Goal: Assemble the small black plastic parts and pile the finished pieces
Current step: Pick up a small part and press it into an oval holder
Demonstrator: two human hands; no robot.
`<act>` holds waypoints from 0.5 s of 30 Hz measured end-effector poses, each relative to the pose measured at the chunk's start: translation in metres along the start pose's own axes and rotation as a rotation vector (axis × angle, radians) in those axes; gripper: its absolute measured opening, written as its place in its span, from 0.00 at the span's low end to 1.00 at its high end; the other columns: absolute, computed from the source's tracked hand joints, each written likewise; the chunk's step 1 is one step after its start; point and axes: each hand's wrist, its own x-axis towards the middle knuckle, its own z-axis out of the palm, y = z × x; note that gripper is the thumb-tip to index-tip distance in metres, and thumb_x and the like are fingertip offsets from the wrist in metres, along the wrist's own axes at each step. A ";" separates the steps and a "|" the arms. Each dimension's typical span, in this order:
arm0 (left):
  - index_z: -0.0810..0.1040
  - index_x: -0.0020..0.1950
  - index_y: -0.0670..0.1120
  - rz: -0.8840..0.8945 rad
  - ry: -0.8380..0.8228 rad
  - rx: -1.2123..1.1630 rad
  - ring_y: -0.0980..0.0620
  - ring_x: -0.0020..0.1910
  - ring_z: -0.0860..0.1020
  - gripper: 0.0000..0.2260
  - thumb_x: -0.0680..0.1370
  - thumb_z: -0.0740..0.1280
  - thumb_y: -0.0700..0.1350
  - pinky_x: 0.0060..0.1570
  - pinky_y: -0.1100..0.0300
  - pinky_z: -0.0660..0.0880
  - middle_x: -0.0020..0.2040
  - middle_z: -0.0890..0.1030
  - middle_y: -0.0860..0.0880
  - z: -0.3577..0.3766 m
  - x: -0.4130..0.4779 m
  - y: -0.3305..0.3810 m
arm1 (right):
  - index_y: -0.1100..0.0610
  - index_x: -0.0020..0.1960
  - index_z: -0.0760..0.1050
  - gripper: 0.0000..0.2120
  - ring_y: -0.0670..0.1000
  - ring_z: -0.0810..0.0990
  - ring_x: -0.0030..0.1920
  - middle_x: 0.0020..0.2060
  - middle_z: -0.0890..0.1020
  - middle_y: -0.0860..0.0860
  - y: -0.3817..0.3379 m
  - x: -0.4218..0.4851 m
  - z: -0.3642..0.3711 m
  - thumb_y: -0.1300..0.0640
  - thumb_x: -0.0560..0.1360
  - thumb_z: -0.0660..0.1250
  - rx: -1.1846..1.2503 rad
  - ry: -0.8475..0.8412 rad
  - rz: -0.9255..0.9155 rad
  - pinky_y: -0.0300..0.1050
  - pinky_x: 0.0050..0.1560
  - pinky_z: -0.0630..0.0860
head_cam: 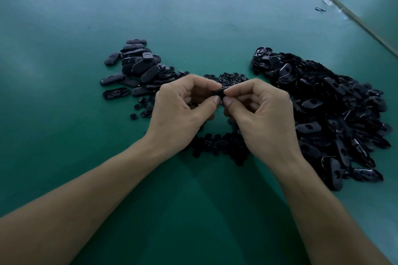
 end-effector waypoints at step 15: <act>0.82 0.48 0.49 0.021 0.031 0.130 0.53 0.39 0.83 0.10 0.75 0.73 0.34 0.42 0.52 0.83 0.40 0.85 0.53 -0.001 0.002 -0.003 | 0.46 0.44 0.82 0.14 0.45 0.86 0.38 0.37 0.86 0.45 0.003 0.000 0.004 0.66 0.75 0.73 0.097 -0.039 0.020 0.38 0.42 0.79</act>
